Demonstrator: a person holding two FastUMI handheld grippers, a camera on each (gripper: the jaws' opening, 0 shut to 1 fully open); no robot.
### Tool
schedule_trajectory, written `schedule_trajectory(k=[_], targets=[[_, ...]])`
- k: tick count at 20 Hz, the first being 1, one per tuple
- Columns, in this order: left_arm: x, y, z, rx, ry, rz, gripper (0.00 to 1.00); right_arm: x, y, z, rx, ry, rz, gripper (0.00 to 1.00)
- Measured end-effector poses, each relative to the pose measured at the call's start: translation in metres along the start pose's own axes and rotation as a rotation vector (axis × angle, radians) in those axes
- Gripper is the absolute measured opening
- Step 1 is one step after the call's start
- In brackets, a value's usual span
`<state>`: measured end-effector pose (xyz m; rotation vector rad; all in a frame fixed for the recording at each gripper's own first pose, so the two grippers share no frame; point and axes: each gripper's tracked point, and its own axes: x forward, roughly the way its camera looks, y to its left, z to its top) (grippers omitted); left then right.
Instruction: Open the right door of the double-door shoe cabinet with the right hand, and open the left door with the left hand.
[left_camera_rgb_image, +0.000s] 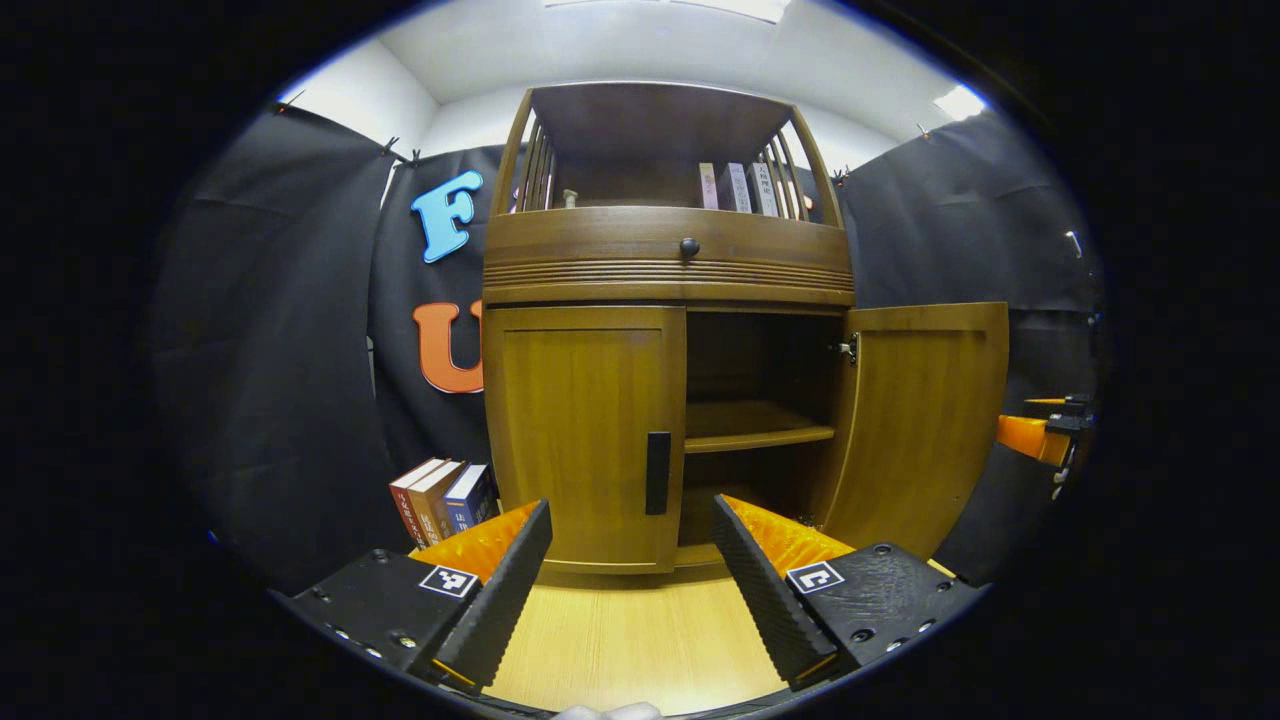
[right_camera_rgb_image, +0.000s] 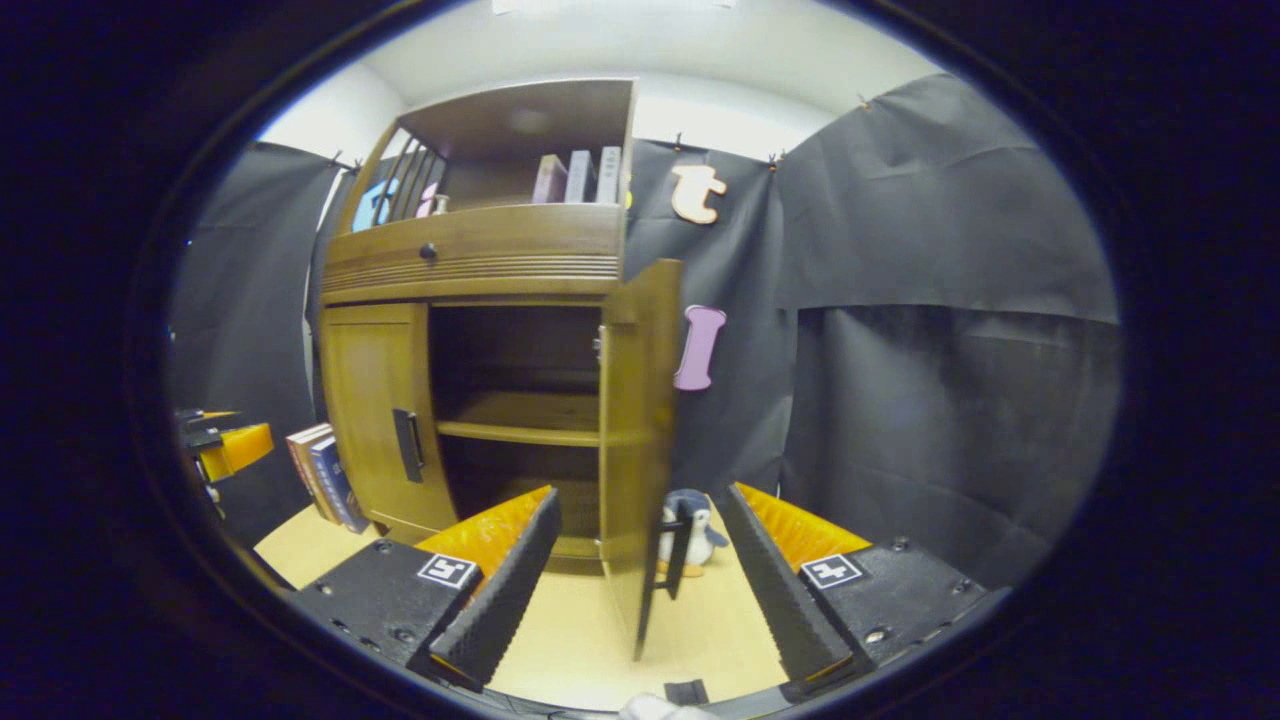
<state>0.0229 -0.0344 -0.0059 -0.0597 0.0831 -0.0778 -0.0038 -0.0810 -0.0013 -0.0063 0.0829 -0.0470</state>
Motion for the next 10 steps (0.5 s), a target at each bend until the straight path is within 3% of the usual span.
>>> schedule_trajectory(k=[6,10], targets=[[0.003,0.029,-0.012,0.007,0.001,0.014,0.96,0.003,0.081,-0.012,0.044,0.008,0.036,1.0],[0.013,0.035,-0.018,0.004,0.009,0.01,0.96,0.009,0.104,-0.017,0.02,0.035,0.062,1.0]])
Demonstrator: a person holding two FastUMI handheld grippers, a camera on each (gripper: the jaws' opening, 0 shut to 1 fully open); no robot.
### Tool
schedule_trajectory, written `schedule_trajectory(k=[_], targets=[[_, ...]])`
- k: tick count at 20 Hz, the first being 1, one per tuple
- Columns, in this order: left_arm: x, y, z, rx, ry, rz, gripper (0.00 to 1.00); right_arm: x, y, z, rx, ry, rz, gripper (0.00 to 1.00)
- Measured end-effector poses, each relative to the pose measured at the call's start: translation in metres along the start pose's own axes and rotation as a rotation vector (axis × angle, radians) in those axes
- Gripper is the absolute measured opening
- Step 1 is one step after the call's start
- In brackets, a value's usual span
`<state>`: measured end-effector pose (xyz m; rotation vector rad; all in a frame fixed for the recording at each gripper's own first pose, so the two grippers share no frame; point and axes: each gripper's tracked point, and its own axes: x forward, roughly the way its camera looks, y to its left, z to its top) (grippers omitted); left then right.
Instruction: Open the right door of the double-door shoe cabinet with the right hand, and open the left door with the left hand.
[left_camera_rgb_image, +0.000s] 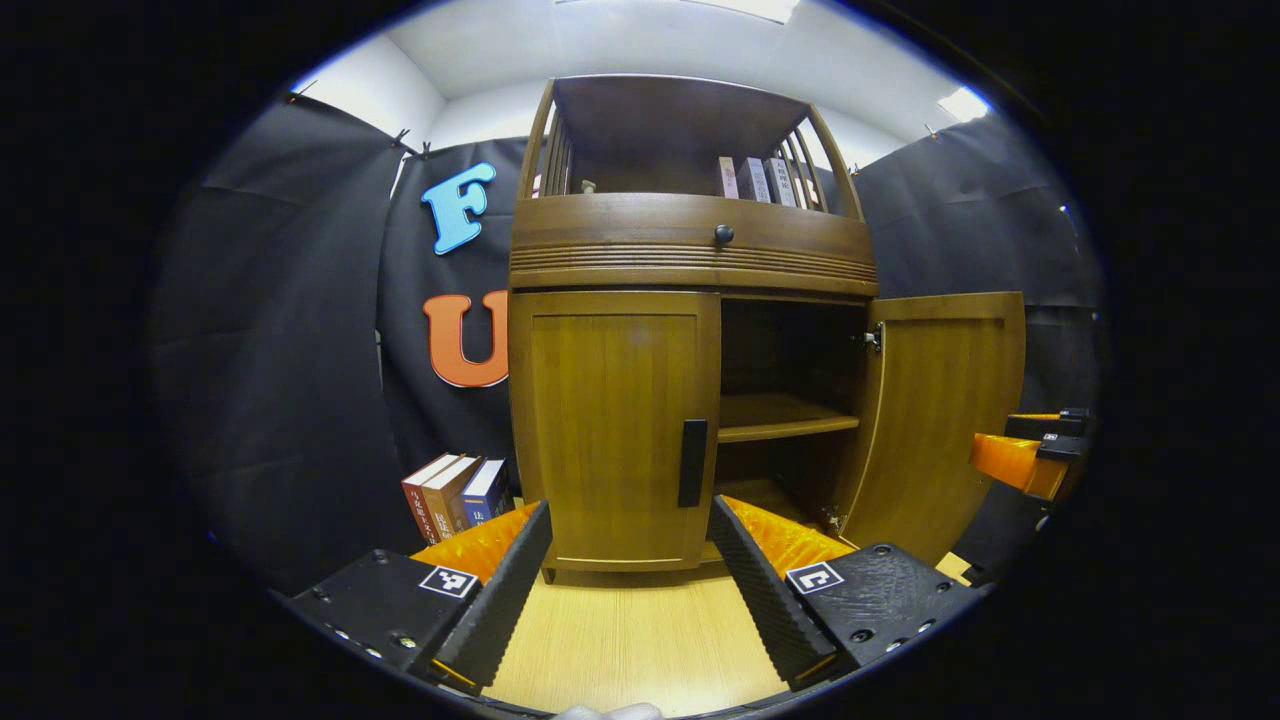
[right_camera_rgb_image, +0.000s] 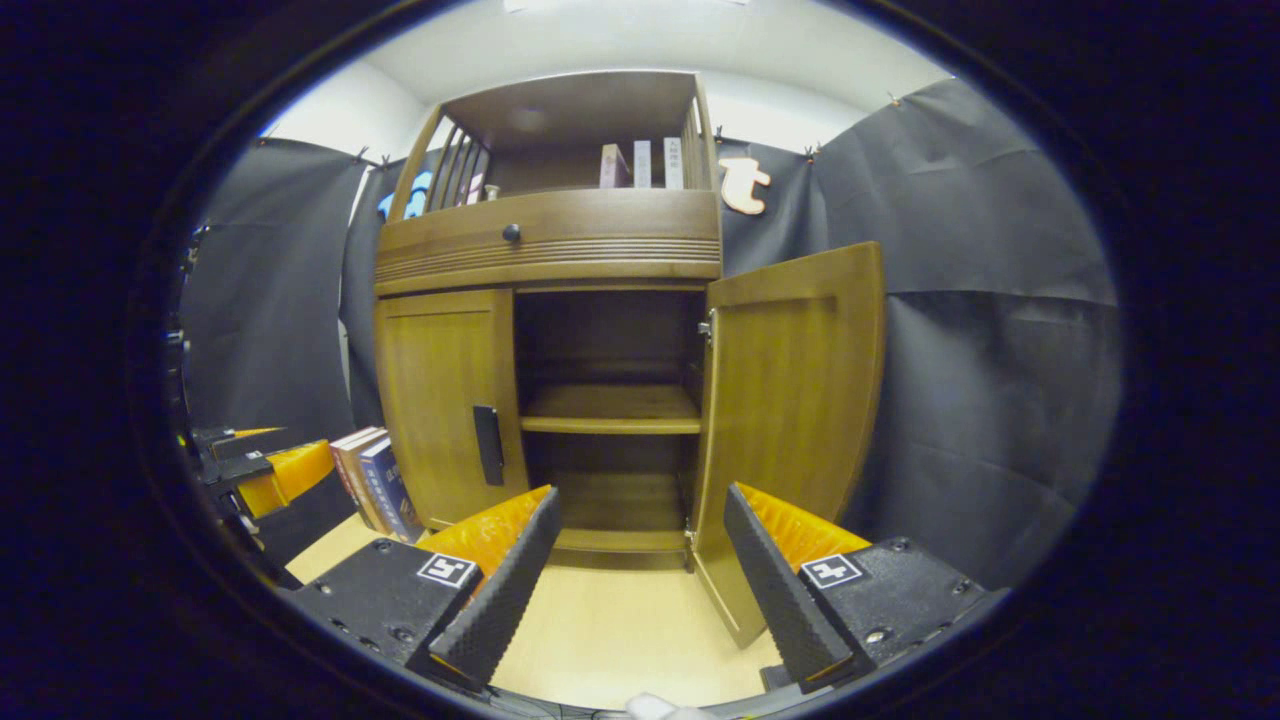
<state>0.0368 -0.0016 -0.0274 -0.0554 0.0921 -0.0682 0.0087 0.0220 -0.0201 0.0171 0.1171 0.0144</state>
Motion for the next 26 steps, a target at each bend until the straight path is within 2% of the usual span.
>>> schedule_trajectory(k=[4,8,15,21,22,24,25,26], targets=[[0.034,-0.006,-0.005,-0.001,0.0,-0.019,0.96,0.001,-0.002,0.002,-0.01,0.02,-0.011,1.0],[0.094,-0.017,-0.005,0.017,-0.033,-0.025,0.97,0.003,-0.005,0.003,-0.025,0.044,-0.031,1.0],[0.191,-0.048,-0.029,-0.003,-0.02,-0.065,0.96,-0.003,-0.015,0.003,-0.044,0.064,-0.078,1.0],[0.237,-0.065,-0.033,-0.009,-0.033,-0.083,0.96,-0.009,-0.019,-0.007,-0.06,0.115,-0.1,1.0],[0.241,-0.066,-0.034,-0.011,-0.028,-0.076,1.0,-0.013,-0.018,-0.01,-0.059,0.121,-0.095,1.0],[0.251,-0.069,-0.041,-0.014,-0.011,-0.081,0.7,-0.011,-0.014,-0.011,-0.06,0.132,-0.083,1.0],[0.256,-0.07,-0.044,-0.018,-0.003,-0.076,0.81,-0.008,-0.012,-0.014,-0.062,0.136,-0.078,1.0],[0.258,-0.069,-0.047,-0.022,0.007,-0.067,0.53,-0.007,-0.01,-0.013,-0.062,0.138,-0.07,1.0]])
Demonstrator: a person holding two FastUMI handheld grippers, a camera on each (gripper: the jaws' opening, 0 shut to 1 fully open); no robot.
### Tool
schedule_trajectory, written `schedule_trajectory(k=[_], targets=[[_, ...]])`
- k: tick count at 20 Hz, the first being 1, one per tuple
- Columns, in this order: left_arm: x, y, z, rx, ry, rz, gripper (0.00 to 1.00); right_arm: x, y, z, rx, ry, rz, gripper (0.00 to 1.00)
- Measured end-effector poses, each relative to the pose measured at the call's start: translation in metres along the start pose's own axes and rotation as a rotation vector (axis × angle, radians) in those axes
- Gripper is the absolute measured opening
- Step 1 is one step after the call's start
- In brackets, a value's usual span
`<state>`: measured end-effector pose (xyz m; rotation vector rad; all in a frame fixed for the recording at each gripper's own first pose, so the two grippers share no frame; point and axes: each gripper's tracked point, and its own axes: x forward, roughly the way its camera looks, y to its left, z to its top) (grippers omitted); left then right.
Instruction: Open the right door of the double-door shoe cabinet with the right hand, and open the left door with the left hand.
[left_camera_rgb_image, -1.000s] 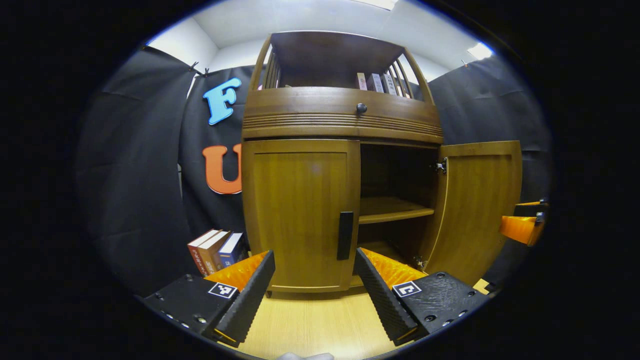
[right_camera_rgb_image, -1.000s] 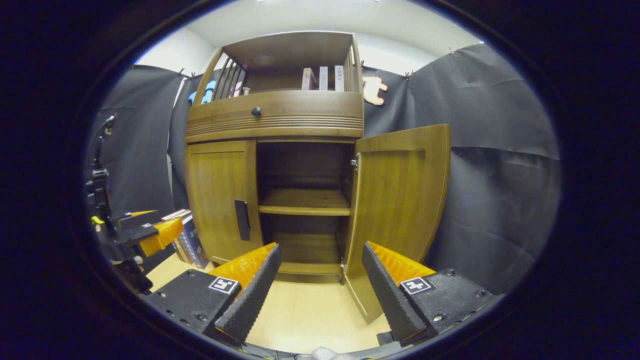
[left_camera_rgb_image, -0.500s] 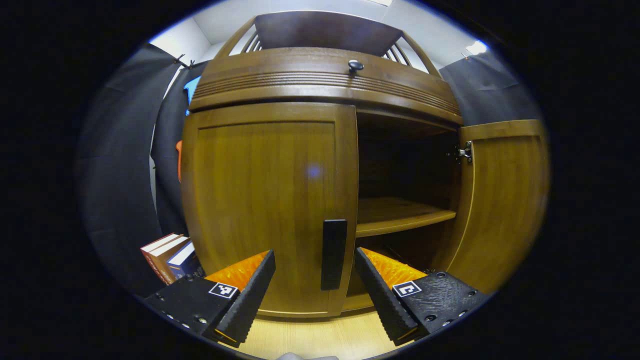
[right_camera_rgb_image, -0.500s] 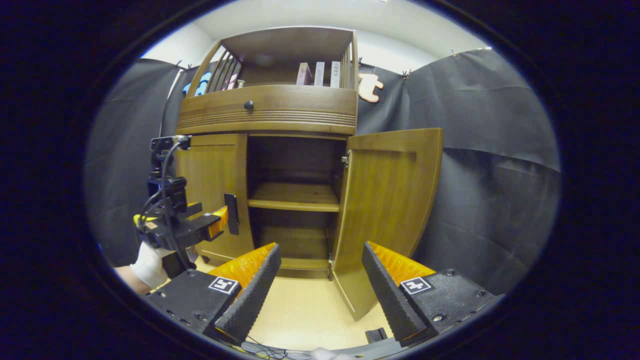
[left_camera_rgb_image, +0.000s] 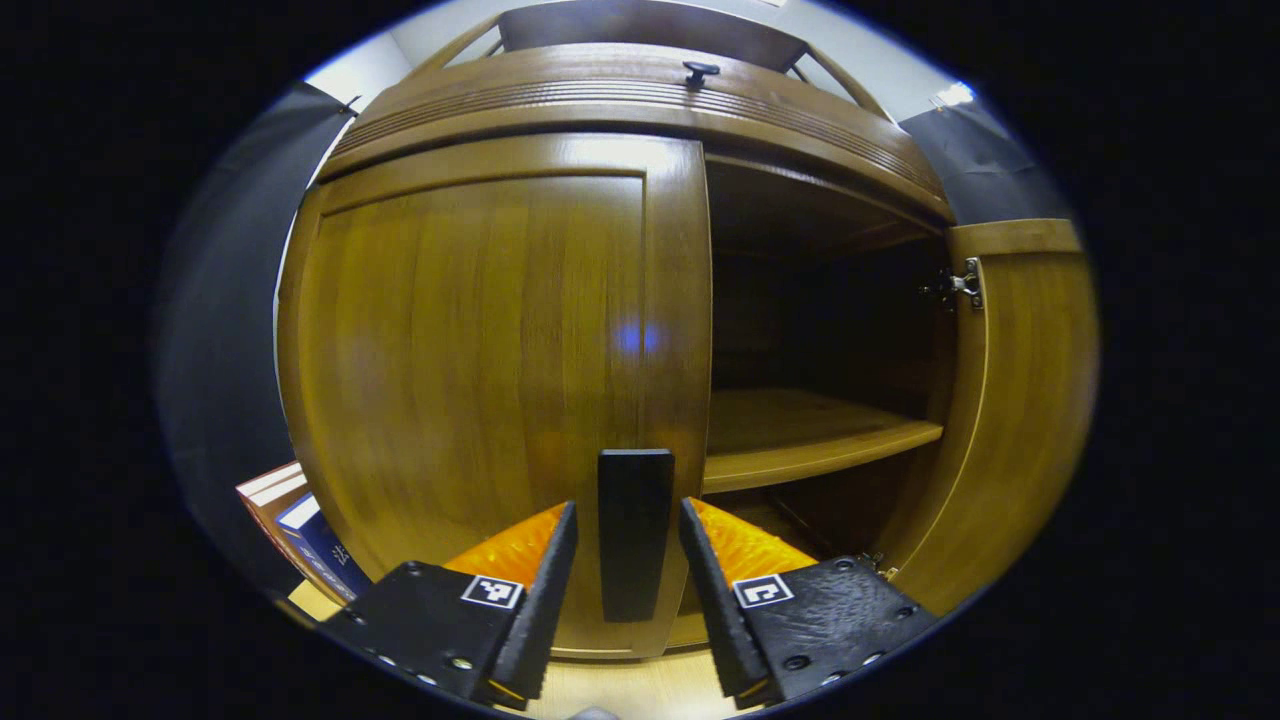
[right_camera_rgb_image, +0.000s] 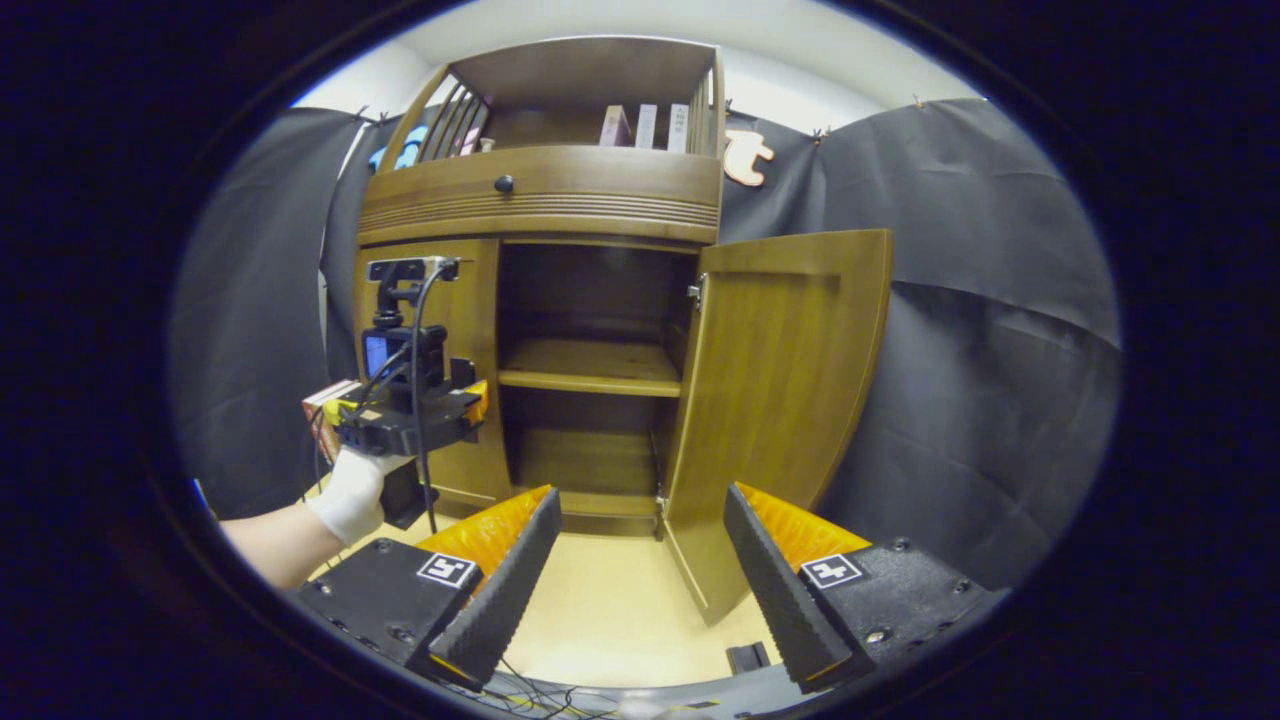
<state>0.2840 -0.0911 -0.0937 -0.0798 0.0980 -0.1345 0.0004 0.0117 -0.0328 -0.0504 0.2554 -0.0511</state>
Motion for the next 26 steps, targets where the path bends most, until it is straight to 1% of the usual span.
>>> schedule_trajectory(k=[1,2,3,4,5,7,8,10,15,19,26], targets=[[0.004,0.001,-0.002,-0.007,0.005,0.005,0.5,-0.002,0.002,-0.001,-0.002,0.002,0.009,1.0],[0.007,-0.003,-0.004,-0.019,0.017,-0.011,0.47,-0.002,0.003,0.0,-0.005,0.001,0.012,1.0],[0.008,-0.005,-0.006,-0.03,0.024,-0.022,0.56,-0.003,0.003,-0.001,-0.006,0.001,0.016,1.0],[0.01,-0.005,-0.006,-0.032,0.012,-0.029,0.44,-0.004,0.002,-0.002,-0.006,0.001,0.017,1.0],[0.008,-0.004,-0.006,-0.028,0.009,-0.021,0.44,-0.006,0.001,-0.003,-0.003,0.002,0.016,1.0],[0.007,-0.001,-0.006,0.007,0.005,-0.019,0.24,-0.008,-0.003,-0.006,0.006,0.006,0.013,1.0],[0.006,-0.001,-0.006,0.01,0.008,-0.016,0.3,-0.009,-0.004,-0.007,0.011,0.01,0.013,1.0],[0.004,-0.001,-0.008,-0.01,0.027,-0.025,0.25,-0.012,-0.006,-0.007,0.019,0.011,0.014,1.0],[-0.016,0.001,-0.01,0.011,0.022,-0.045,0.25,-0.011,-0.012,-0.004,0.024,0.001,0.02,1.0],[-0.044,0.004,-0.012,0.022,0.01,-0.06,0.25,-0.013,-0.006,-0.009,0.027,0.007,0.042,1.0],[-0.098,0.023,-0.015,0.018,-0.008,-0.058,0.25,-0.02,0.002,-0.009,0.021,0.001,0.076,1.0]])
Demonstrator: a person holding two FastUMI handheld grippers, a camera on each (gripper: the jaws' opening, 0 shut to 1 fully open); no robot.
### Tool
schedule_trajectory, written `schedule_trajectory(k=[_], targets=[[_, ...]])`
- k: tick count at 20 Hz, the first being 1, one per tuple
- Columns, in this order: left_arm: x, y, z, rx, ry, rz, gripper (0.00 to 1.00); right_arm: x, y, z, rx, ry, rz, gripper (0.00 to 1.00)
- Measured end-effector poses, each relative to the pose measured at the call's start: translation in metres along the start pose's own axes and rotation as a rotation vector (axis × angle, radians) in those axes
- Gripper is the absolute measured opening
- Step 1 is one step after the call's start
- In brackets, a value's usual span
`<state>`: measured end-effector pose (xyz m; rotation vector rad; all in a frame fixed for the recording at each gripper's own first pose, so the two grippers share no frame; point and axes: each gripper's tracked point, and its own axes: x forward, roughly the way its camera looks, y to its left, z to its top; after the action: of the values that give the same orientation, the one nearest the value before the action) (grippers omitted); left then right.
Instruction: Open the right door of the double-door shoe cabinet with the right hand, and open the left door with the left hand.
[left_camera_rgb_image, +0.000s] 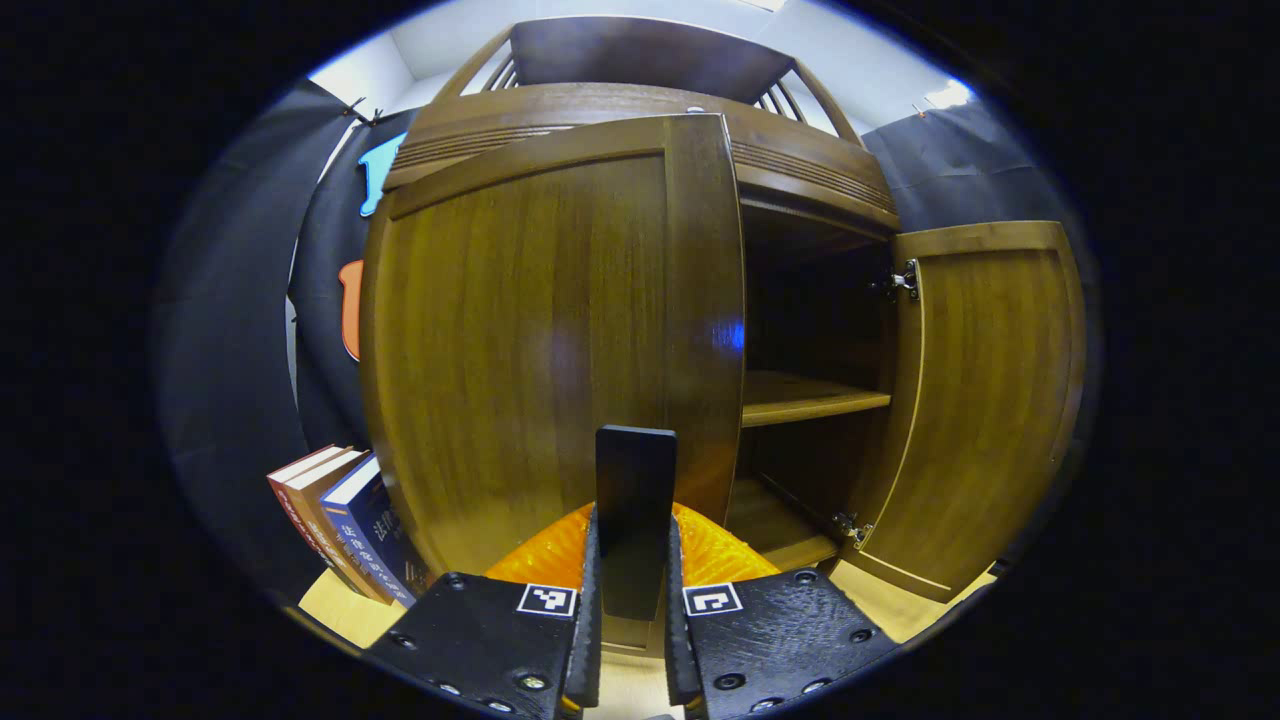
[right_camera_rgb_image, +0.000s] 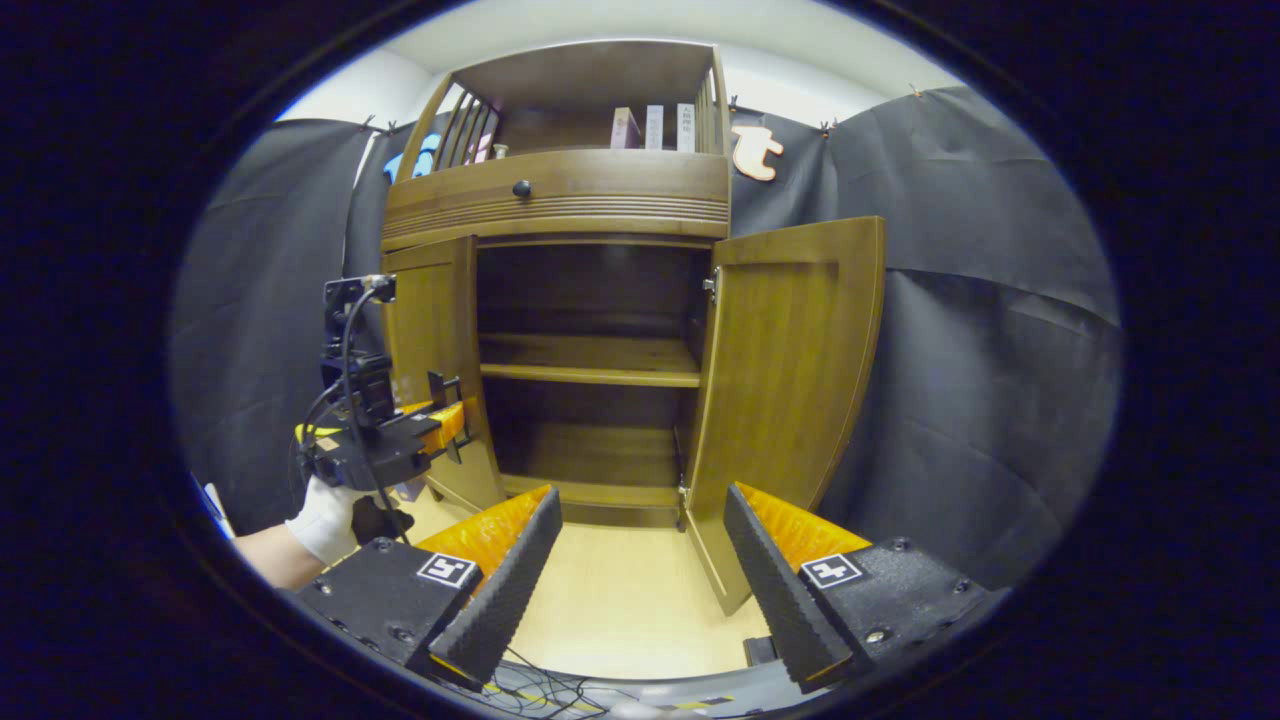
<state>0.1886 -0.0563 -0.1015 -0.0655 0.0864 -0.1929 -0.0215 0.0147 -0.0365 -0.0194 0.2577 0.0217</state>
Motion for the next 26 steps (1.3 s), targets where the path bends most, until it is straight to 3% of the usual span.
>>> schedule_trajectory(k=[8,22,23,24,25,26], targets=[[-0.055,0.029,-0.003,-0.01,-0.019,0.04,0.24,0.0,0.003,-0.006,-0.003,0.011,0.026,1.0],[-0.097,0.069,-0.007,-0.006,-0.003,0.111,0.24,0.003,0.021,-0.012,-0.01,0.031,0.103,1.0],[-0.1,0.072,-0.008,-0.011,0.0,0.115,0.32,0.003,0.021,-0.013,-0.007,0.033,0.107,1.0],[-0.103,0.075,-0.008,-0.016,-0.003,0.116,0.32,0.004,0.022,-0.012,-0.004,0.034,0.11,1.0],[-0.105,0.077,-0.008,-0.019,-0.003,0.116,0.24,0.004,0.023,-0.013,-0.003,0.035,0.113,1.0],[-0.092,0.082,-0.011,-0.016,0.002,0.134,0.31,0.004,0.024,-0.013,-0.002,0.036,0.118,1.0]])
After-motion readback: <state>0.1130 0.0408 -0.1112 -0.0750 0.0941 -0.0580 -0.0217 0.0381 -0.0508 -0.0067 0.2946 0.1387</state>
